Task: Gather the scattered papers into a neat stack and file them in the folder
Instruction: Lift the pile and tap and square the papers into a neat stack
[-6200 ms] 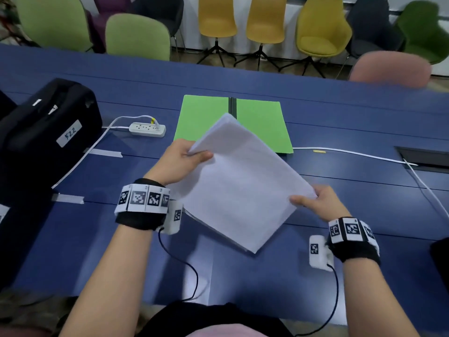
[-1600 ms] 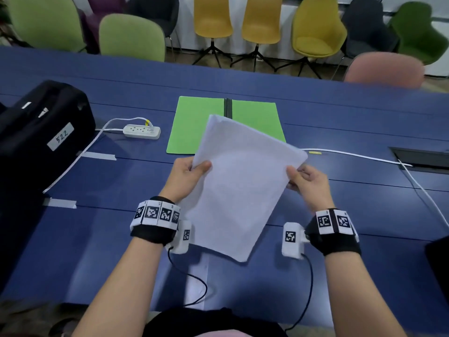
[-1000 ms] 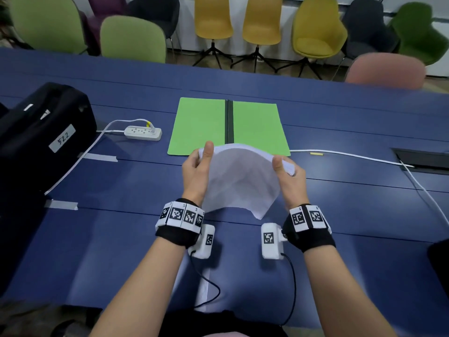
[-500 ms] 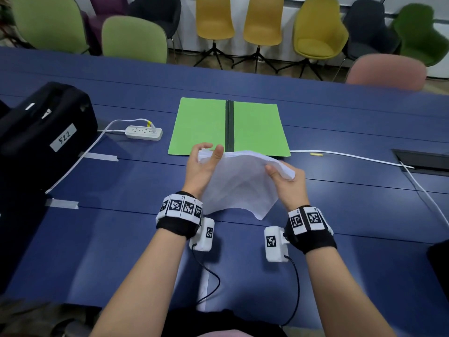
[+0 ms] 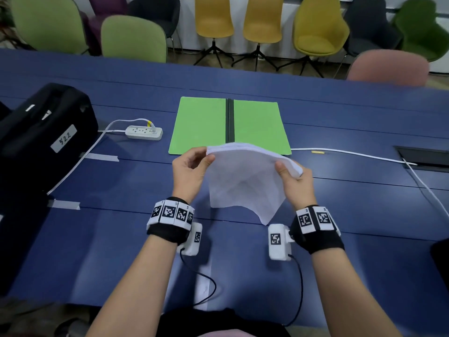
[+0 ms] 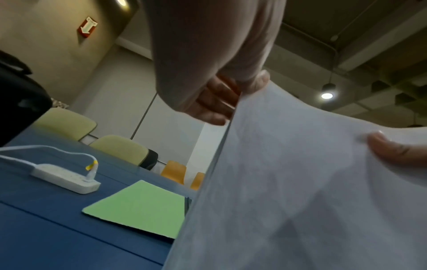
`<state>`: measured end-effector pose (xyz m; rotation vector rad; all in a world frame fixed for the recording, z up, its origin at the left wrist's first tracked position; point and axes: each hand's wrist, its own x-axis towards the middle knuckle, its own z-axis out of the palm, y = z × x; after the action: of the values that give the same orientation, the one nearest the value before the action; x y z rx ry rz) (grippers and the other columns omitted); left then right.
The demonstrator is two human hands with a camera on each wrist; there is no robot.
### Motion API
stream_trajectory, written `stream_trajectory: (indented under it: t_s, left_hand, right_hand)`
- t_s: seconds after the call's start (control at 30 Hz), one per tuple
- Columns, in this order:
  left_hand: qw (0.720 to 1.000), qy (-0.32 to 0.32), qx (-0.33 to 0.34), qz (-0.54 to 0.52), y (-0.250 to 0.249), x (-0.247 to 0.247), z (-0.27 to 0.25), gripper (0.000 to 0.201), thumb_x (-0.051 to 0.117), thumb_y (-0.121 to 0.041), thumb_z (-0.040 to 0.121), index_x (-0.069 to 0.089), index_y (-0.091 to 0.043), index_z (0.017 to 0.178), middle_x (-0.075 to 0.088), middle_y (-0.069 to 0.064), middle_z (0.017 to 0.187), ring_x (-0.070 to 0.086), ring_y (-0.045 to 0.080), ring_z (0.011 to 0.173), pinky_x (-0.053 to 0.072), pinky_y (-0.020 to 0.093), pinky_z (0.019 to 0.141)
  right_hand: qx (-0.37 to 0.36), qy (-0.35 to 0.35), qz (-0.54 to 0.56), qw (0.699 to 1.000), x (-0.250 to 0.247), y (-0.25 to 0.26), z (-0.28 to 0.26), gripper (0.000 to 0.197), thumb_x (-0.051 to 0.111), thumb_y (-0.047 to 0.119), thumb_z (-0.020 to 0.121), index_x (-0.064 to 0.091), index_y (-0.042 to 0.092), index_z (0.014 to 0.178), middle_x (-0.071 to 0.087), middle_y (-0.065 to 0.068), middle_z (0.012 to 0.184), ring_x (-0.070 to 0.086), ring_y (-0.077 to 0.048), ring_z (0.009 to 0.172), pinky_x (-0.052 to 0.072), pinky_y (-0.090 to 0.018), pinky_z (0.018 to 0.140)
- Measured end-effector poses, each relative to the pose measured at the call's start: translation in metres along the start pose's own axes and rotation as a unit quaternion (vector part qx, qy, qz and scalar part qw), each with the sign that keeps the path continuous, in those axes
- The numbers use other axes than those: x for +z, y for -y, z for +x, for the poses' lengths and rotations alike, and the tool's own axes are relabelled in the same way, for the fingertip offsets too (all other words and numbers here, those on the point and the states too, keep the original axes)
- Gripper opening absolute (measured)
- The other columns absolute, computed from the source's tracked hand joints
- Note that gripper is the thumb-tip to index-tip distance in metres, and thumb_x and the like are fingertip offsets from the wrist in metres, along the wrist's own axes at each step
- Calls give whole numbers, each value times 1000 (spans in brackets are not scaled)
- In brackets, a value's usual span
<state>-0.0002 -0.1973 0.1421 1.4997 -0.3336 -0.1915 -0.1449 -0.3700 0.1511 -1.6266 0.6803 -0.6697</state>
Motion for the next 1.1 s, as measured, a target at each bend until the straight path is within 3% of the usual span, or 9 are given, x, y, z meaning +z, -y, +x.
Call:
stream_trajectory:
  t_s: [0.13, 0.27, 0.4, 0.5, 0.6, 0.73, 0.83, 0.97, 1.1]
  left_hand:
    - [999, 5, 33, 33, -8, 3, 6, 24, 68, 1, 82, 64, -21, 73, 65, -21, 63, 57, -5, 63, 46, 12, 70]
    - [996, -10, 66, 67, -23, 8, 7, 28, 69, -2, 80, 61, -26, 67, 65, -22, 63, 58, 3, 67, 46, 17, 70]
    - [974, 82, 167, 130, -56, 27, -7, 12, 72, -9, 77, 69, -21, 73, 65, -17, 67, 57, 0, 69, 46, 18, 70]
    - [959, 135, 210, 136, -73, 33, -13, 3, 71, -15, 79, 69, -18, 79, 65, -10, 71, 56, 6, 69, 46, 22, 69]
    - [949, 184, 156, 201, -62, 20, 2, 11, 70, -24, 77, 61, -26, 71, 54, -8, 61, 45, 13, 62, 39, 28, 61]
    - [852, 206, 30, 481, -23, -37, 20, 14, 70, -33, 79, 68, -20, 85, 58, -1, 74, 53, 23, 78, 40, 32, 67]
    - [899, 143, -7, 415, -3, -74, 27, 17, 71, -41, 70, 69, -24, 73, 60, 0, 66, 53, 22, 71, 40, 31, 64]
    - [990, -22, -49, 132, 1, -73, 25, 17, 79, -23, 74, 66, -13, 76, 60, 0, 69, 50, 8, 62, 40, 20, 59]
    - [993, -28, -96, -60, 11, -60, 13, 16, 69, -33, 79, 68, -21, 90, 67, -3, 90, 60, 10, 80, 47, 21, 71]
  right_hand:
    - [0, 59, -51, 997, -4, 7, 4, 19, 66, 14, 87, 67, 29, 75, 68, 20, 63, 59, 8, 60, 49, -14, 65]
    - [-40, 66, -255, 964, -18, 19, 8, 10, 73, 31, 77, 72, 27, 86, 72, 5, 78, 64, -16, 78, 51, -30, 75]
    - [-125, 139, -379, 906, -9, 56, 9, 16, 70, 36, 79, 66, 24, 69, 54, 4, 56, 49, -19, 62, 34, -28, 55]
    - [-156, 182, -298, 924, 8, 59, 9, 14, 64, 31, 86, 72, 21, 83, 57, -2, 58, 50, -25, 61, 38, -31, 57]
    - [-172, 149, -224, 948, 13, 46, 8, 31, 55, 37, 85, 71, 11, 85, 59, -15, 62, 49, -27, 59, 40, -34, 56]
    - [-94, 130, -117, 980, -6, 29, 15, 10, 58, 29, 84, 65, 26, 77, 59, -3, 70, 51, -12, 65, 42, -27, 61]
    - [-67, 104, -71, 990, -24, 17, 20, 8, 59, 27, 86, 65, 27, 80, 67, 14, 69, 58, -11, 70, 48, -26, 66]
    - [-71, 58, 3, 996, -21, 11, 19, 35, 50, 2, 95, 64, 26, 74, 63, 23, 57, 52, 9, 54, 43, -9, 57]
    - [31, 79, 135, 987, -19, -14, 13, 21, 71, 41, 77, 71, 21, 84, 74, 8, 78, 66, -8, 69, 55, -25, 68]
